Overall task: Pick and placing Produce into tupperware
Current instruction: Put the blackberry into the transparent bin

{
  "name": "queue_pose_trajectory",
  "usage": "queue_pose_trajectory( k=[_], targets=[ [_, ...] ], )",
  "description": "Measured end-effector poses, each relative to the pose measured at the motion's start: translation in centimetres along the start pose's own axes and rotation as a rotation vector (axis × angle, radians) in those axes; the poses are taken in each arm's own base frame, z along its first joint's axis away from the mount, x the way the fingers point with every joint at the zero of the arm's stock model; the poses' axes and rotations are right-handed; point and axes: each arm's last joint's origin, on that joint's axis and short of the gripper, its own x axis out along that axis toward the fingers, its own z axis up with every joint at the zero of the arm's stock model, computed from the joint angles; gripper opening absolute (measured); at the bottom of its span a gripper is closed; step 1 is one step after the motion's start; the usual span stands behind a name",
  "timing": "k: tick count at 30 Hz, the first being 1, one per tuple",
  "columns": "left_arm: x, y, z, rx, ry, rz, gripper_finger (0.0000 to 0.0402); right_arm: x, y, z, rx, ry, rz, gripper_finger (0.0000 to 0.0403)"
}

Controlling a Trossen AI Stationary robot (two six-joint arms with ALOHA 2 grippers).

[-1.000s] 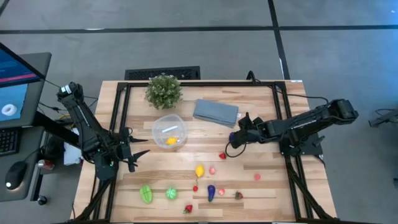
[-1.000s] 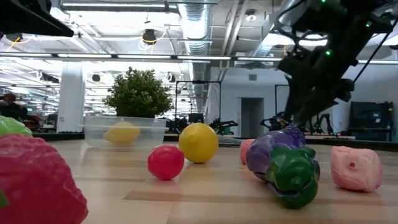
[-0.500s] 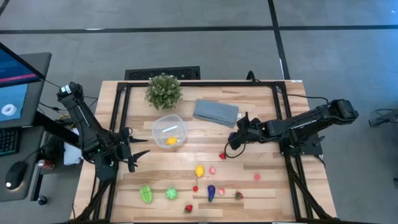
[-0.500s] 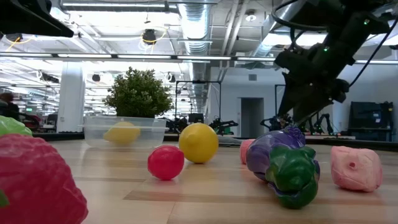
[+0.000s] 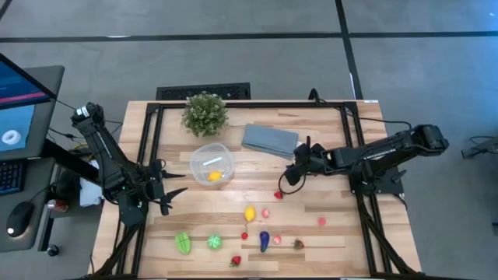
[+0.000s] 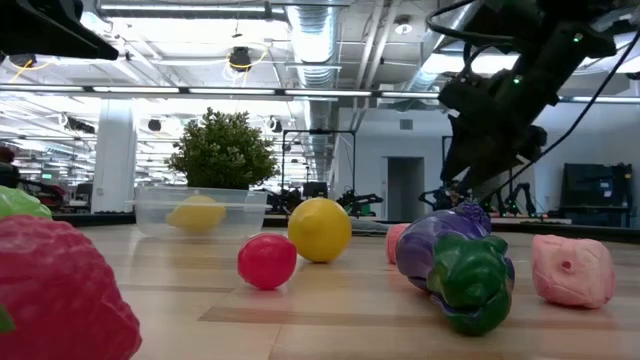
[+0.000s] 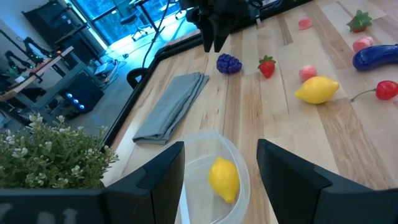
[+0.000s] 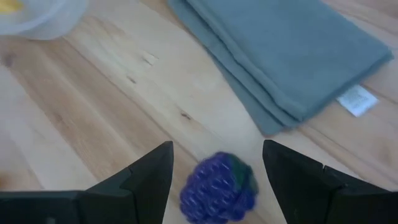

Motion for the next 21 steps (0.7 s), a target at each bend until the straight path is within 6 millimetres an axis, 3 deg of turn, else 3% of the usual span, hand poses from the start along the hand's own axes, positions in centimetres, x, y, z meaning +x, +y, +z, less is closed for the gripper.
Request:
queue_pose_trajectory(
  k=[6, 21],
  targets=[
    [0.0, 0.0, 0.0, -0.008, -0.002, 0.002, 0.0192, 0.2, 0.0, 0.8, -0.024, -0.009, 0.056, 0.027],
    [0.0, 0.0, 0.0, -0.009, -0.002, 0.005, 0.0192, 0.7, -1.2, 1.2, 0.055, 0.012, -0.016, 0.0273]
  ],
)
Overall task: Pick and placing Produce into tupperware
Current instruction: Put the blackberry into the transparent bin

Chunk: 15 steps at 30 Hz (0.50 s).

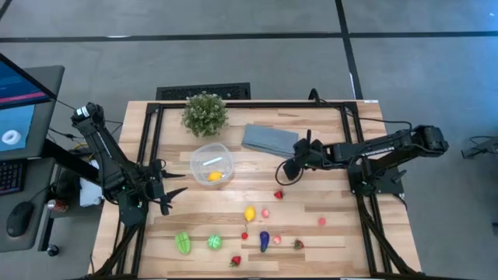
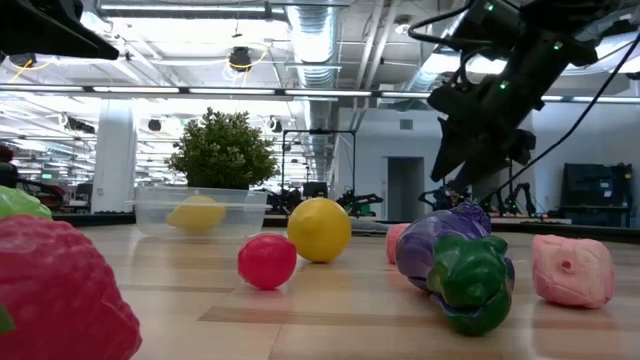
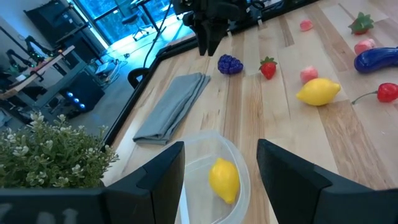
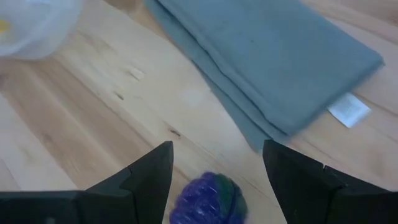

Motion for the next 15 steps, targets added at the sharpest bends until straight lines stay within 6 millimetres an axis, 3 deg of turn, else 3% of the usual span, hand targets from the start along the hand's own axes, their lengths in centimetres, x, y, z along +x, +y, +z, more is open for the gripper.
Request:
queue_pose_trajectory(
  k=[9, 15],
  targets=[
    [0.0, 0.0, 0.0, -0.009, 0.0, 0.0, 0.0192, -0.13, -0.06, -0.61, -0.003, 0.037, -0.022, 0.0275],
    [0.0, 0.0, 0.01, -0.023, 0.0, -0.001, 0.0192, -0.12, -0.07, -0.63, 0.004, 0.043, -0.021, 0.031]
  ],
)
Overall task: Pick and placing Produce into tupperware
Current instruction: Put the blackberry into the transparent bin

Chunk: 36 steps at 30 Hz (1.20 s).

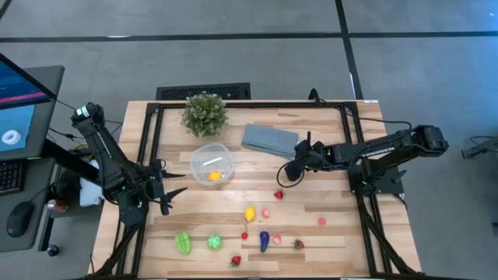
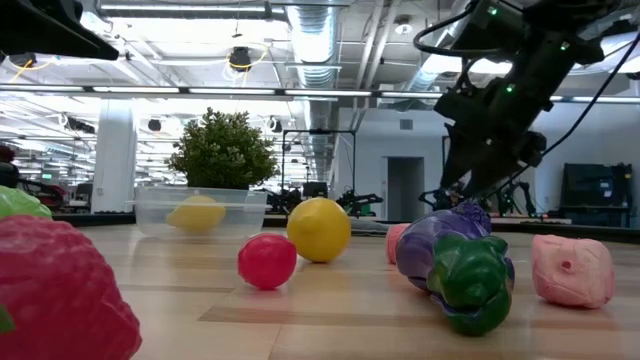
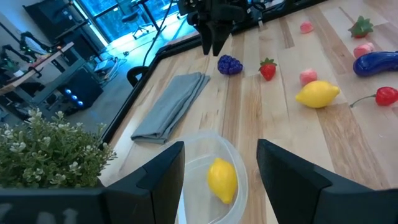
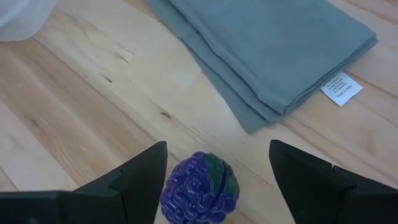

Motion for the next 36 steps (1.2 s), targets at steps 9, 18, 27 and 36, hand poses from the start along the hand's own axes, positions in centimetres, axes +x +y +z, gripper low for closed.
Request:
queue_pose_trajectory(
  k=[9, 18, 27, 36],
  targets=[
    [0.0, 0.0, 0.0, -0.004, 0.001, -0.001, 0.0192, 0.0, -0.3, -0.3, 0.038, 0.026, -0.028, 0.0348],
    [0.0, 0.0, 0.0, -0.004, 0.001, 0.0, 0.0192, -0.2, 0.2, -0.8, 0.045, 0.026, -0.013, 0.0338],
    [0.0, 0.0, 0.0, -0.008, 0.001, -0.004, 0.0192, 2.6, 0.8, -2.0, -0.003, 0.102, -0.091, 0.0341],
    [0.0, 0.0, 0.0, -0.007, 0.001, -0.005, 0.0192, 3.2, 1.0, -1.8, -0.029, 0.1, -0.087, 0.0337]
  ],
)
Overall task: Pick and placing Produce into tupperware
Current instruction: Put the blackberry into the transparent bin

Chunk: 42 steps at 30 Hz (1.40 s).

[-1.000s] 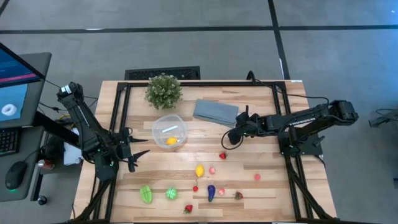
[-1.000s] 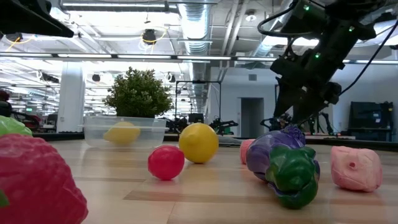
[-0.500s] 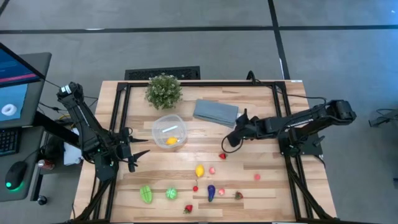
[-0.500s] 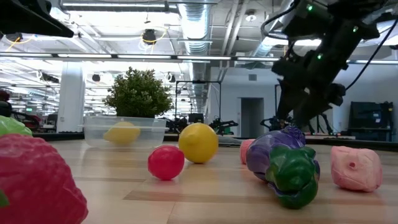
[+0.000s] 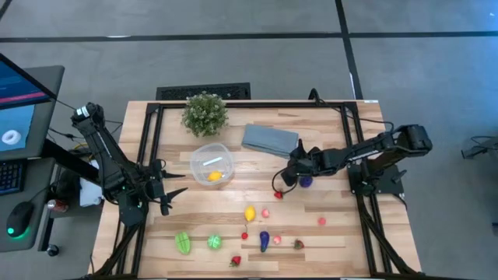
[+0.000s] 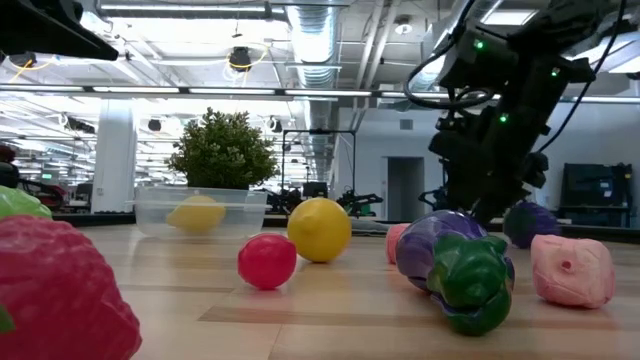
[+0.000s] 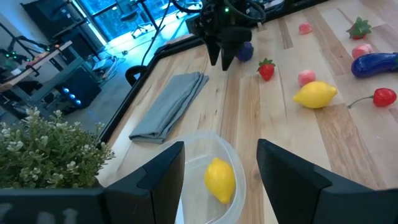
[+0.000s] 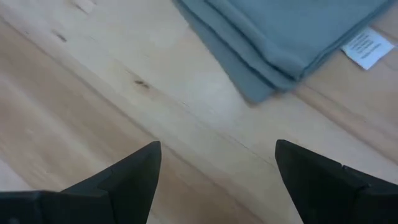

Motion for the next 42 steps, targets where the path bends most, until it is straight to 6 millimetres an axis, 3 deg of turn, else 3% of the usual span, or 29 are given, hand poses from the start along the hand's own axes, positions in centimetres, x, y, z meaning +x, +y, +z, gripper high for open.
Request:
queue_pose_trajectory(
  k=[9, 20, 28, 42],
  targets=[
    [0.0, 0.0, 0.0, 0.005, 0.0, 0.004, 0.0192, -1.1, 0.0, 0.0, -0.093, 0.024, 0.056, 0.0347],
    [0.0, 0.0, 0.0, -0.03, -0.003, 0.007, 0.0192, -4.9, -1.0, 0.1, -0.08, 0.063, 0.05, 0.0339],
    [0.0, 0.1, 0.0, -0.025, -0.014, 0.026, 0.0192, -5.5, -0.3, -2.1, -0.061, 0.129, 0.018, 0.0343],
    [0.0, 0.1, 0.0, -0.041, -0.015, 0.023, 0.0192, -6.1, 0.2, -3.4, -0.014, 0.13, 0.003, 0.0343]
  ],
)
